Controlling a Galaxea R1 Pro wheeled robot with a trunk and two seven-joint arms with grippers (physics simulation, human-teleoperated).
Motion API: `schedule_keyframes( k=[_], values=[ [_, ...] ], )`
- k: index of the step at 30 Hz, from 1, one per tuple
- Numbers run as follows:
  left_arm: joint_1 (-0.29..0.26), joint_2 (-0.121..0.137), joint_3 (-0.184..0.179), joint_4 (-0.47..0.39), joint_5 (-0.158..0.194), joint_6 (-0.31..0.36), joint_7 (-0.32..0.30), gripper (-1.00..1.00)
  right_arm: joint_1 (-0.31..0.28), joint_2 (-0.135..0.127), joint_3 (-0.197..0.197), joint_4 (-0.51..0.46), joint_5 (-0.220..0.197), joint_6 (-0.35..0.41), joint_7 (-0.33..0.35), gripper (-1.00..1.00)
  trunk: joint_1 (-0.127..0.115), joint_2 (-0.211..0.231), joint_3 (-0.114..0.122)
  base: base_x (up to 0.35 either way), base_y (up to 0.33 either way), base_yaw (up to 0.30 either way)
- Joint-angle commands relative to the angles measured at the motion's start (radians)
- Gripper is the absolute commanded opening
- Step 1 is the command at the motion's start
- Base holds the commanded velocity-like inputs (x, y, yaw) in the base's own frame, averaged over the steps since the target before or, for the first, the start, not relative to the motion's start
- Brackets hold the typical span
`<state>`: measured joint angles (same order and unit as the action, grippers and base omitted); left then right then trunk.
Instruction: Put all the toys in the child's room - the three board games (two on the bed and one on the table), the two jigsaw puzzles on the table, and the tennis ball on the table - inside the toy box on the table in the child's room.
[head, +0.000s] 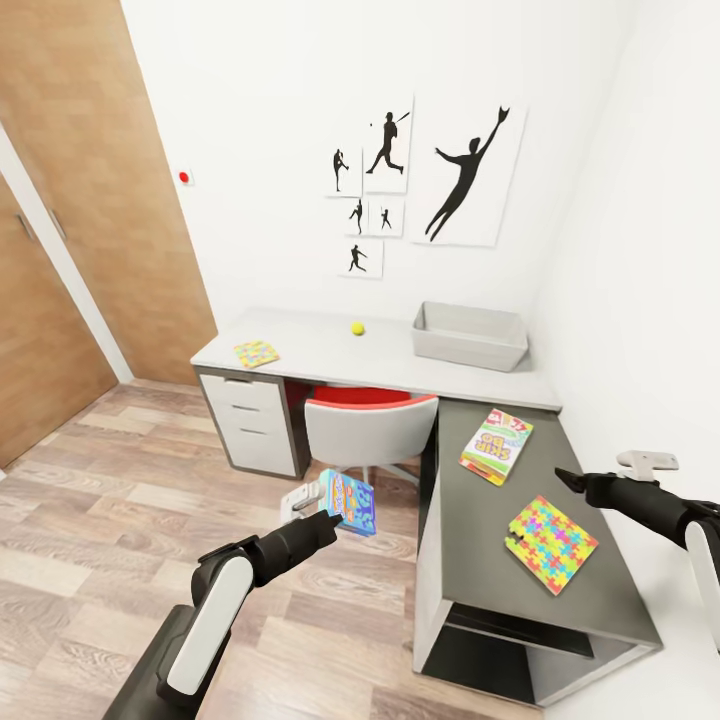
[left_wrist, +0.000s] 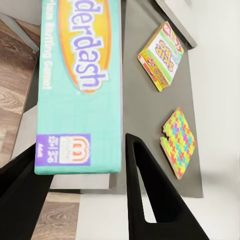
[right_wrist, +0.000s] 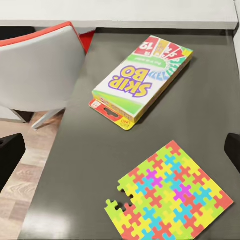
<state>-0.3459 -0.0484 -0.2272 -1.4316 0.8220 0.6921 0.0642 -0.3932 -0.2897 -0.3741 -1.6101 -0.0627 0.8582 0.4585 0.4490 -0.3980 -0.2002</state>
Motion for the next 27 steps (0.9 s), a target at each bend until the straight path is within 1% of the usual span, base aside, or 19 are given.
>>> schedule_keyframes(
  k=[1, 13, 18, 27],
  values=[
    [-0.001, 0.0, 0.0, 0.0, 0.009, 0.004, 0.007, -1.0, -0.001, 0.0, -0.001, -0.001, -0.006, 0.007, 0.0, 1.0, 0.001, -0.002, -0.002, 0.214, 0.0, 0.0],
    [-0.001, 0.0, 0.0, 0.002, 0.008, 0.004, 0.007, -1.0, -0.001, 0.0, -0.002, -0.001, -0.006, 0.007, 0.0, 1.0, 0.001, -0.002, -0.002, 0.25, 0.0, 0.0],
    [-0.001, -0.001, 0.0, 0.003, 0.008, 0.003, 0.008, -1.0, -0.001, 0.0, -0.002, -0.001, -0.006, 0.007, 0.0, 1.0, 0.001, -0.002, -0.002, 0.103, 0.0, 0.0],
    [-0.001, -0.001, 0.0, 0.003, 0.008, 0.004, 0.01, -1.0, -0.001, 0.0, -0.002, -0.001, -0.006, 0.006, 0.0, 1.0, 0.001, -0.002, -0.002, 0.032, 0.0, 0.003]
  ],
)
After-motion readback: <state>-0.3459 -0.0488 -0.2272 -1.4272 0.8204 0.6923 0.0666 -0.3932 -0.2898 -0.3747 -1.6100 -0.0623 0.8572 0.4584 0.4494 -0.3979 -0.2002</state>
